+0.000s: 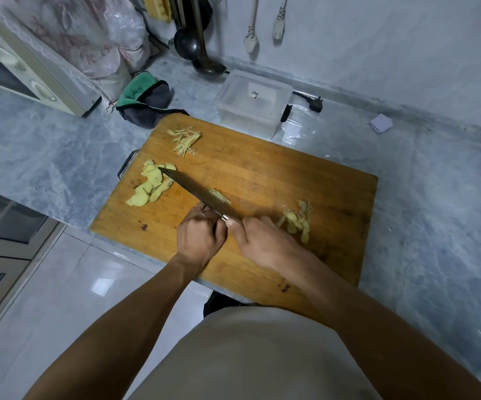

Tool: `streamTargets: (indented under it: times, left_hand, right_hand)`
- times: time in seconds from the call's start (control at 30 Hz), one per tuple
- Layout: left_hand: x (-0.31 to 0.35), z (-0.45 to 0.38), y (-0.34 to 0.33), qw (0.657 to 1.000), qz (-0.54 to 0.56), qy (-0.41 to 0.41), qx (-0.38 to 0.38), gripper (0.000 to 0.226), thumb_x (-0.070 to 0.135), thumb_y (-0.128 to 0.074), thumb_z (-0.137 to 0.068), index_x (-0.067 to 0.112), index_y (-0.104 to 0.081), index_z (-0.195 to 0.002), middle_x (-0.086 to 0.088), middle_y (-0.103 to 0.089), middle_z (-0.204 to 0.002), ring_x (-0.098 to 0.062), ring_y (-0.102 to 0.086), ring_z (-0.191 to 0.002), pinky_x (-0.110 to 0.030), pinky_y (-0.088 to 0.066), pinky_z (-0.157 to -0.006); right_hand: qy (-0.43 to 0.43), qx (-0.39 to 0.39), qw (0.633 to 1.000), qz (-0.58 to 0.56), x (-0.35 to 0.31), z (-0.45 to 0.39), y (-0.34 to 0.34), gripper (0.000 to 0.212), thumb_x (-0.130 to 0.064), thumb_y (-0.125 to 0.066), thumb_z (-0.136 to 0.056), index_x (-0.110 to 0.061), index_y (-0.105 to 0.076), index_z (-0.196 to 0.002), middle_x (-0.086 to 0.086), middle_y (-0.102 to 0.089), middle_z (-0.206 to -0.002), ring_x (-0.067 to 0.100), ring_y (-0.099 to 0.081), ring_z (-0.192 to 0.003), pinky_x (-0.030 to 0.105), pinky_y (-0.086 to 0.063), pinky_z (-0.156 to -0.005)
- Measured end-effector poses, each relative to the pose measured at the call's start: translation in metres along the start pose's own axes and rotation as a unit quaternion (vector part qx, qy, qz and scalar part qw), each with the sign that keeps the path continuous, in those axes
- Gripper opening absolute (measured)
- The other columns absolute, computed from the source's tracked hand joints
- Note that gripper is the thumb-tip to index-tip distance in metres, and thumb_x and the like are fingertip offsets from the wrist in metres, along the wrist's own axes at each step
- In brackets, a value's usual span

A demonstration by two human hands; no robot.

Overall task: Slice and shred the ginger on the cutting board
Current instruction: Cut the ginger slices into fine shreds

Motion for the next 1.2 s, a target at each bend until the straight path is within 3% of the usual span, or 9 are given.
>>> streamTargets:
  times: [0.07,0.13,0.27,0.4,0.63,0.77,0.9,1.03,1.2]
  left_hand:
    - [-0.003,0.0,-0.004,1.0,-0.007,0.004,-0.015,0.031,0.024,-0.053,-0.082,0.008,-0.057,-0.056,-0.012,-0.06,-0.058,-0.029,-0.065,-0.07,-0.022,-0.037,-0.048]
    - [-0.002,0.0,-0.005,1.0,-0.015,0.007,-0.021,0.031,0.024,-0.054,-0.083,0.009,-0.056,-0.055,-0.011,-0.059,-0.057,-0.029,-0.065,-0.071,-0.022,-0.037,-0.048]
    - [-0.002,0.0,-0.004,1.0,-0.003,0.019,-0.019,0.023,0.021,-0.056,-0.084,0.009,-0.061,-0.065,-0.017,-0.068,-0.077,-0.031,-0.067,-0.077,-0.027,-0.047,-0.05]
    - [0.001,0.001,-0.001,0.999,0.01,0.03,-0.021,0.017,0.016,-0.057,-0.082,0.009,-0.065,-0.068,-0.016,-0.07,-0.086,-0.032,-0.067,-0.078,-0.03,-0.05,-0.052]
    - [-0.001,0.0,-0.004,0.999,-0.002,0.034,-0.022,0.016,0.017,-0.058,-0.083,0.008,-0.067,-0.073,-0.016,-0.071,-0.09,-0.032,-0.069,-0.08,-0.031,-0.051,-0.053]
    - [0.001,-0.001,-0.004,0.999,-0.013,0.027,-0.021,0.018,0.017,-0.06,-0.081,0.007,-0.065,-0.067,-0.016,-0.07,-0.079,-0.032,-0.068,-0.076,-0.029,-0.048,-0.05]
    - [0.002,-0.002,-0.003,1.0,-0.025,0.009,-0.013,0.034,0.026,-0.048,-0.083,0.009,-0.061,-0.056,-0.012,-0.065,-0.064,-0.03,-0.067,-0.074,-0.022,-0.04,-0.049]
    - [0.0,-0.002,-0.005,1.0,-0.021,0.008,-0.014,0.037,0.028,-0.045,-0.083,0.009,-0.06,-0.055,-0.013,-0.064,-0.063,-0.029,-0.066,-0.072,-0.023,-0.041,-0.05]
    - [-0.003,-0.002,-0.009,0.999,-0.041,0.006,-0.017,0.038,0.028,-0.044,-0.082,0.01,-0.057,-0.051,-0.01,-0.058,-0.054,-0.026,-0.063,-0.066,-0.02,-0.028,-0.052]
  right_hand:
    - [-0.002,-0.003,1.0,0.003,0.001,0.001,-0.003,0.062,-0.059,-0.022,-0.105,-0.011,-0.062,-0.103,0.015,-0.063,-0.098,0.034,-0.064,-0.088,0.037,-0.049,-0.066]
    - [-0.001,0.001,1.0,0.003,0.002,0.002,-0.002,0.06,-0.059,-0.023,-0.105,-0.012,-0.06,-0.1,0.011,-0.059,-0.089,0.034,-0.064,-0.085,0.035,-0.046,-0.064]
    - [0.003,0.014,1.0,-0.005,0.004,0.006,0.003,0.056,-0.059,-0.025,-0.105,-0.016,-0.056,-0.086,0.007,-0.06,-0.079,0.029,-0.062,-0.075,0.037,-0.051,-0.065]
    - [0.008,0.02,1.0,-0.012,0.008,0.011,0.005,0.058,-0.06,-0.024,-0.104,-0.018,-0.057,-0.083,0.01,-0.065,-0.083,0.027,-0.065,-0.078,0.045,-0.057,-0.075]
    - [0.006,0.015,1.0,-0.009,0.004,0.013,0.01,0.057,-0.058,-0.024,-0.105,-0.019,-0.052,-0.075,0.01,-0.062,-0.08,0.027,-0.064,-0.075,0.044,-0.057,-0.071]
    - [0.005,0.007,1.0,-0.008,0.004,0.013,0.007,0.056,-0.059,-0.023,-0.105,-0.02,-0.051,-0.076,0.012,-0.062,-0.084,0.029,-0.063,-0.076,0.041,-0.054,-0.067]
    - [-0.003,0.001,1.0,-0.01,0.007,0.015,0.003,0.052,-0.059,-0.025,-0.105,-0.02,-0.049,-0.079,0.007,-0.056,-0.082,0.025,-0.057,-0.074,0.033,-0.042,-0.064]
    - [-0.009,-0.013,1.0,-0.011,0.006,0.015,0.004,0.053,-0.06,-0.023,-0.105,-0.018,-0.052,-0.088,0.009,-0.057,-0.091,0.026,-0.06,-0.082,0.035,-0.046,-0.068]
    - [-0.013,-0.026,1.0,-0.008,0.006,0.014,0.004,0.049,-0.06,-0.022,-0.104,-0.021,-0.05,-0.093,0.011,-0.054,-0.099,0.028,-0.059,-0.089,0.035,-0.044,-0.071]
Point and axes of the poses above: each hand's wrist, its own z-axis away from the middle knuckle, its own y-axis out of the back of the hand, x = y × z, the point moved 5 cm from there along -z, towards the middle knuckle
